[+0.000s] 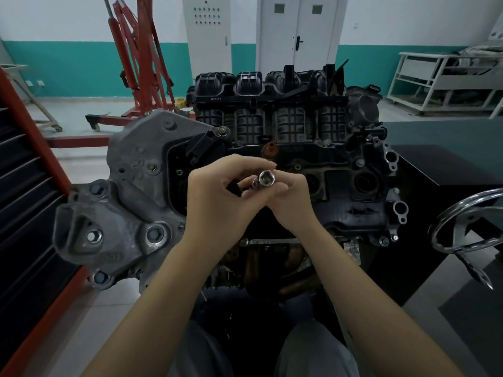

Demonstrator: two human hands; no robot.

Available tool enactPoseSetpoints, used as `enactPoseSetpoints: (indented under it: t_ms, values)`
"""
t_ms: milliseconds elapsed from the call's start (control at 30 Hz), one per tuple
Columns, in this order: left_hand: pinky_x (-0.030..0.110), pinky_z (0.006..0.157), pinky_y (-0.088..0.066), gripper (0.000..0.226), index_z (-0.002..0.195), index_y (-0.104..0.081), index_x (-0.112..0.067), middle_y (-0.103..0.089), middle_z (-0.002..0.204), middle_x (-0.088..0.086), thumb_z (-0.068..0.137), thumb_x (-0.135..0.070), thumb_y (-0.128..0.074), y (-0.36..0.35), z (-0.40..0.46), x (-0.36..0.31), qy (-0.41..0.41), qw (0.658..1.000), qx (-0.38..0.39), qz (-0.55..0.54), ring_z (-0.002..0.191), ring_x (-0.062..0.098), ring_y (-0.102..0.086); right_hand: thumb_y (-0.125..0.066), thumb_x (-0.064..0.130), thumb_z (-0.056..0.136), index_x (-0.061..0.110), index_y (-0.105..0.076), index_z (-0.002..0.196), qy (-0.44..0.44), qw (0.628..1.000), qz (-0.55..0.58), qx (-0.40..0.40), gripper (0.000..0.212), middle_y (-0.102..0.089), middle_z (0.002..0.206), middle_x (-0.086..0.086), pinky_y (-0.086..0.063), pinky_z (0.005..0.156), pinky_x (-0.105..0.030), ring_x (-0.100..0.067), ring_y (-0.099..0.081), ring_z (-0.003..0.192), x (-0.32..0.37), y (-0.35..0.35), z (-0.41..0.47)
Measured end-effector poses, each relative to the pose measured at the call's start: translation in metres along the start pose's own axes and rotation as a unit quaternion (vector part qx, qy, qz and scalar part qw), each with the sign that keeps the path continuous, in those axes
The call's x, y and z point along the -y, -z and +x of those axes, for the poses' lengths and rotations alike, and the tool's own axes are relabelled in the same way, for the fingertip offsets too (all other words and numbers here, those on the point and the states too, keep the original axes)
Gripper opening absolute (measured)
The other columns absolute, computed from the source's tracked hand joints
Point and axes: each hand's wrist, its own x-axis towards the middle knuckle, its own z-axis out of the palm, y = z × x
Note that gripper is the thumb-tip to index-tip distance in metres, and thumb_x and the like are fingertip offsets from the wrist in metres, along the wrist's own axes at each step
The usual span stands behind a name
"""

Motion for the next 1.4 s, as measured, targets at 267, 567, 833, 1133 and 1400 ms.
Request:
enactPoseSetpoints:
  t_ms: [267, 567, 833, 1133, 1400]
  values:
    - [0.036, 0.092, -0.054, 0.036, 0.117, -0.063, -0.007, -0.072, 0.104, 0.008, 0.083, 0.004, -0.065, 0.001, -0.001, 0.002, 0.025, 0.991, 0.059, -0.121, 0.103, 0.019, -0.068, -0.062, -0.004, 0.084, 0.031, -0.065, 0.079, 0.012, 0.999, -0.013, 0.029, 0.035, -0.068, 0.079, 0.028, -0.047, 0.071, -0.010, 0.007, -0.065, 0.079, 0.007, 0.003, 0.000]
    - [0.037, 0.088, -0.056, 0.034, 0.109, -0.066, -0.008, -0.072, 0.099, 0.007, 0.078, 0.004, -0.073, -0.004, -0.005, 0.002, -0.009, 0.997, -0.019, -0.076, 0.096, 0.017, -0.070, -0.064, 0.009, 0.083, 0.022, -0.066, 0.089, 0.018, 1.000, -0.006, 0.021, 0.015, -0.070, 0.084, 0.020, -0.048, 0.077, -0.014, 0.001, -0.066, 0.084, 0.009, 0.001, -0.002]
    - [0.030, 0.084, -0.056, 0.035, 0.099, -0.070, -0.010, -0.073, 0.093, 0.002, 0.068, -0.007, -0.084, -0.003, -0.002, -0.002, 0.040, 0.997, -0.012, -0.069, 0.091, 0.013, -0.071, -0.071, -0.010, 0.076, 0.004, -0.071, 0.095, -0.003, 1.000, -0.005, -0.008, 0.024, -0.072, 0.085, 0.002, -0.053, 0.077, -0.024, -0.009, -0.069, 0.084, -0.001, 0.004, -0.001]
    - [0.036, 0.092, -0.054, 0.037, 0.116, -0.063, -0.003, -0.072, 0.103, 0.011, 0.080, 0.004, -0.070, 0.000, -0.003, -0.002, 0.035, 0.989, 0.058, -0.132, 0.101, 0.021, -0.069, -0.067, 0.001, 0.082, 0.028, -0.070, 0.076, 0.004, 1.000, -0.006, 0.015, 0.028, -0.071, 0.080, 0.022, -0.049, 0.073, -0.015, 0.002, -0.067, 0.081, 0.005, 0.004, -0.001]
    - [0.026, 0.084, -0.056, 0.029, 0.103, -0.071, -0.010, -0.074, 0.093, 0.000, 0.075, -0.007, -0.079, -0.005, -0.003, -0.006, 0.011, 0.999, -0.030, -0.019, 0.091, 0.008, -0.070, -0.068, 0.002, 0.081, 0.018, -0.068, 0.093, 0.017, 1.000, 0.001, 0.006, 0.020, -0.072, 0.086, 0.014, -0.051, 0.077, -0.020, -0.004, -0.068, 0.086, 0.003, 0.003, -0.002]
